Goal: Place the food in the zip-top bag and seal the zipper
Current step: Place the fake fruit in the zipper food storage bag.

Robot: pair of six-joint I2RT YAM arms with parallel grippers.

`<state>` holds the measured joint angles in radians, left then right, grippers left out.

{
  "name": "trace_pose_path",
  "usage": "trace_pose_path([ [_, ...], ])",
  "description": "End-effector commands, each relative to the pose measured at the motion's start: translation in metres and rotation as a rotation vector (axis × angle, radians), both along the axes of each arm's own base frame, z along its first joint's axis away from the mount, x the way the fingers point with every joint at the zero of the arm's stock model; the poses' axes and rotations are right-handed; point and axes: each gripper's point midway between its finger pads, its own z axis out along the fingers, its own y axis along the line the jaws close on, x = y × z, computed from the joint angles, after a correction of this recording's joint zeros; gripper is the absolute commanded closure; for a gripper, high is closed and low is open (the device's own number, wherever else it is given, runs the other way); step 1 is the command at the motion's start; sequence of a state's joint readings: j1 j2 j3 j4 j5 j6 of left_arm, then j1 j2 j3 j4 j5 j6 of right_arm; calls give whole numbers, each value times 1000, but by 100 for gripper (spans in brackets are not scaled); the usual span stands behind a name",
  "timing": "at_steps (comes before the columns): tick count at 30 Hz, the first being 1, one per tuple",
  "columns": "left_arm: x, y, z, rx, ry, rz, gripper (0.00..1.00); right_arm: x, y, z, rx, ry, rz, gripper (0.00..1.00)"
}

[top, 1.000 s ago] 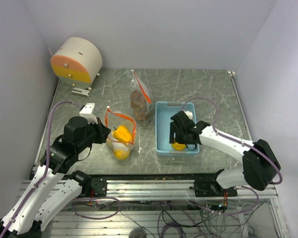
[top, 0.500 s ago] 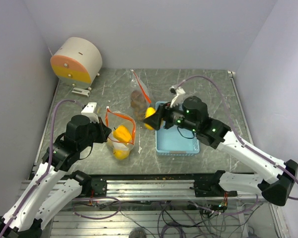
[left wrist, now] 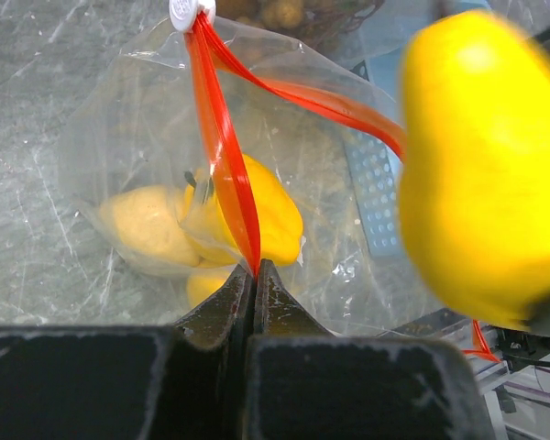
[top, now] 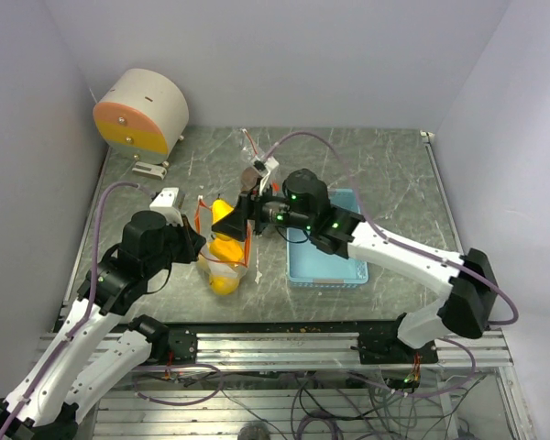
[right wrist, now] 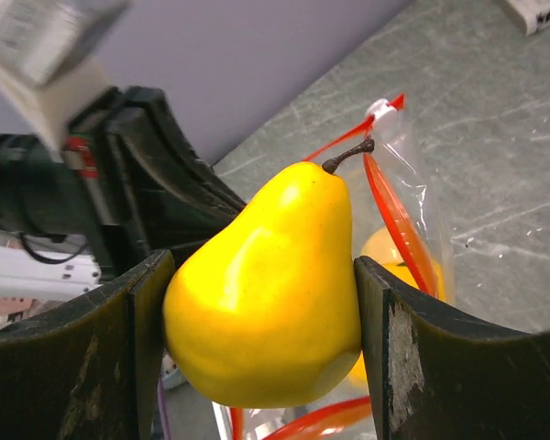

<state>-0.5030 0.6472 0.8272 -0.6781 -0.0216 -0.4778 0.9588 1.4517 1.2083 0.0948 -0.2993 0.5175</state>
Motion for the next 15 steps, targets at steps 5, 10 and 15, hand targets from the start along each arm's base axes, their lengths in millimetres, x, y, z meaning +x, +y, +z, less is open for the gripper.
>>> trace_pose_path([
  [5, 4, 1, 24, 0, -56, 0, 93, 14, 17, -16, -37, -12, -27, 12],
  [10, 4, 0, 24, -6, -58, 0, 93, 21, 8, -12, -64, -48, -84, 0],
  [15, 5, -2, 22, -17, -50, -4, 93, 26, -4, -2, -85, -99, -136, 0],
])
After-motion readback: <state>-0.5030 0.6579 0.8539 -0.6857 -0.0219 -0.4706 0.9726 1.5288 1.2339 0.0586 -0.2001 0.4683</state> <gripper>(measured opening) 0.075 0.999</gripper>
